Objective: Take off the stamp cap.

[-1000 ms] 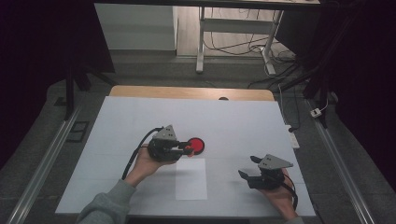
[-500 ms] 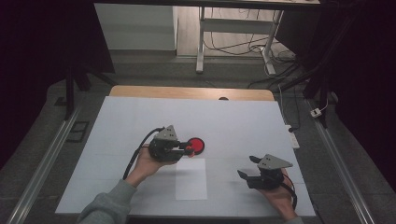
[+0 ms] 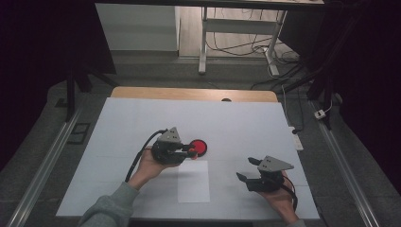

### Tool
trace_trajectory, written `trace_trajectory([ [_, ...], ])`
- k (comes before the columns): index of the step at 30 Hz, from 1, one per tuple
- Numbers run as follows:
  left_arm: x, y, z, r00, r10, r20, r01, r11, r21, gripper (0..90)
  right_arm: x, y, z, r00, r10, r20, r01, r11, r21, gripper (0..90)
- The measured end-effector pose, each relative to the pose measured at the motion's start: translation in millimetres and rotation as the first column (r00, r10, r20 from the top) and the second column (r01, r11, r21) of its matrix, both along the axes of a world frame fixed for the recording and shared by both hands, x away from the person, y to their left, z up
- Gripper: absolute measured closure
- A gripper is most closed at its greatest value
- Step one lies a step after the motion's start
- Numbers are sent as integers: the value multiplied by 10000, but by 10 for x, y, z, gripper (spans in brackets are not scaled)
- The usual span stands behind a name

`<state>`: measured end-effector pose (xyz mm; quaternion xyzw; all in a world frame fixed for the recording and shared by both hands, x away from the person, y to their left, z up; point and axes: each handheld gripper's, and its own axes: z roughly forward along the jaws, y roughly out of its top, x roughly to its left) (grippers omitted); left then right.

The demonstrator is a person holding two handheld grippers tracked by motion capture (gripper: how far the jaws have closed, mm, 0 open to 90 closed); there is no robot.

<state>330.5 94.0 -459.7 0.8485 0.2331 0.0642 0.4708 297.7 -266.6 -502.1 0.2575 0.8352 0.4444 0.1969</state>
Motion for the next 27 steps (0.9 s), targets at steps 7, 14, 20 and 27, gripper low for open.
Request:
trace_trajectory([
  [7,0,-8,-5,10000,-28,2,28,10000,49,726,2,51,16,10000,-7,-27,7,10000,55,266],
  [14,1,-10,-8,10000,-19,-7,19,10000,54,725,9,103,25,9999,144,-44,-144,9999,90,273],
  [20,5,-21,-18,10000,-4,-25,4,10000,73,725,14,147,25,9998,198,-34,-197,9997,130,274],
  [27,6,-31,-23,10000,-30,-26,30,10000,86,725,25,232,39,9994,350,-4,-350,9993,133,275],
])
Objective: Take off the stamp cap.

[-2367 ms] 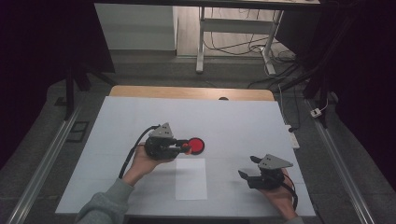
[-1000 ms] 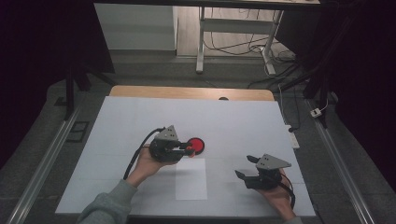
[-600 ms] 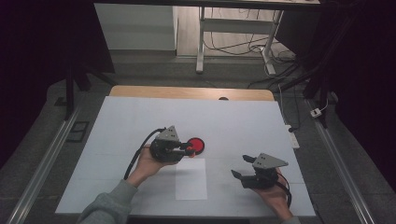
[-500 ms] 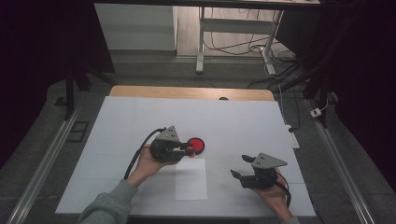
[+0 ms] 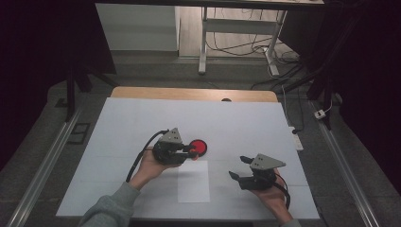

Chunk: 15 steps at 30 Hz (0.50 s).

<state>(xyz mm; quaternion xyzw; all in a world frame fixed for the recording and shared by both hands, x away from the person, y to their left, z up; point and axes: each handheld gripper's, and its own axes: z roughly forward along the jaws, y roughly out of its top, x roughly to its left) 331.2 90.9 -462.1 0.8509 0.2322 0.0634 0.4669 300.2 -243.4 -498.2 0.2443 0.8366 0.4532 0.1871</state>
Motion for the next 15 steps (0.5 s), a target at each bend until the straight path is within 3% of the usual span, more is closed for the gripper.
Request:
trace_trajectory([
  [15,2,-3,-1,10000,19,-9,-19,10000,-22,725,11,142,13,9996,263,68,-263,9996,-34,276],
])
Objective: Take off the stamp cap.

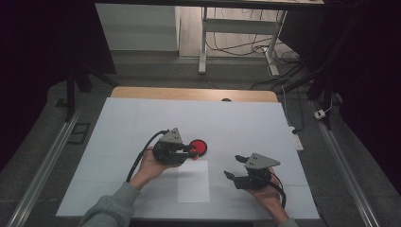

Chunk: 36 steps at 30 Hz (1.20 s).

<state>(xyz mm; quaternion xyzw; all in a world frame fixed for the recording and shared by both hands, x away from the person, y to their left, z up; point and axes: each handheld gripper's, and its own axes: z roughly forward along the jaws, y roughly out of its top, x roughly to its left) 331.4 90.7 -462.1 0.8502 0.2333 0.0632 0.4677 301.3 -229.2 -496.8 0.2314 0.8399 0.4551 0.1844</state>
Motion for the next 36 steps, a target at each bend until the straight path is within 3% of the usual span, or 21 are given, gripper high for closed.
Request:
trace_trajectory([
  [36,-4,-80,-15,9999,-139,-16,139,9999,-20,725,38,415,-10,9981,620,-65,-620,9981,11,279],
])
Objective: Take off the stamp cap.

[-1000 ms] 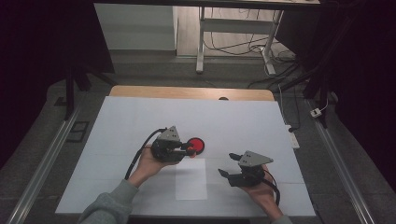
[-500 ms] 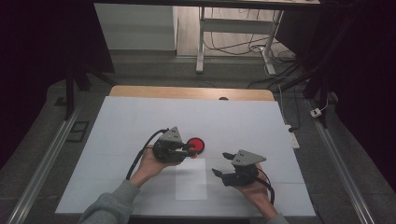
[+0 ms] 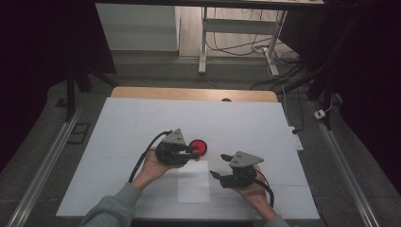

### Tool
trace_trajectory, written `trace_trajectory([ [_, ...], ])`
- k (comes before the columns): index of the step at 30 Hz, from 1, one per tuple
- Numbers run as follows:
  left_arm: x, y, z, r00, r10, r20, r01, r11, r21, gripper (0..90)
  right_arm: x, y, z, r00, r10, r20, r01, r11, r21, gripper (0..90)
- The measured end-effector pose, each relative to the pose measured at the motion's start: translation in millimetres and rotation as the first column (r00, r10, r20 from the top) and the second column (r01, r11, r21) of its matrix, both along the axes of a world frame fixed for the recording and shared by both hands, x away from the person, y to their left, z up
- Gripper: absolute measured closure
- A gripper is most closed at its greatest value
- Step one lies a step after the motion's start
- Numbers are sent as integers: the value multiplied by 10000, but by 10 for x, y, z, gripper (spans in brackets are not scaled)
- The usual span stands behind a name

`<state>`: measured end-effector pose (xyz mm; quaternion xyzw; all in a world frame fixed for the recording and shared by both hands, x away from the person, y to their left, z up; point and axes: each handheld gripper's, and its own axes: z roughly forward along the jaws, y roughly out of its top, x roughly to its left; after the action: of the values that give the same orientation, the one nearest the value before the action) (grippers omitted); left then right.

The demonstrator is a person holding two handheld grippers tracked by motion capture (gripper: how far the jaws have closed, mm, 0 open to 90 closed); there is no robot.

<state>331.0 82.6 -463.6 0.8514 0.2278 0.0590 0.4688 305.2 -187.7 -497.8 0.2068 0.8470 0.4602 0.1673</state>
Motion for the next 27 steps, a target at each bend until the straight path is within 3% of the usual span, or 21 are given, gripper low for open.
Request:
trace_trajectory([
  [27,-2,-58,-10,9999,-105,-50,104,9999,-51,725,53,259,-27,9995,330,-8,-330,9994,-127,309],
])
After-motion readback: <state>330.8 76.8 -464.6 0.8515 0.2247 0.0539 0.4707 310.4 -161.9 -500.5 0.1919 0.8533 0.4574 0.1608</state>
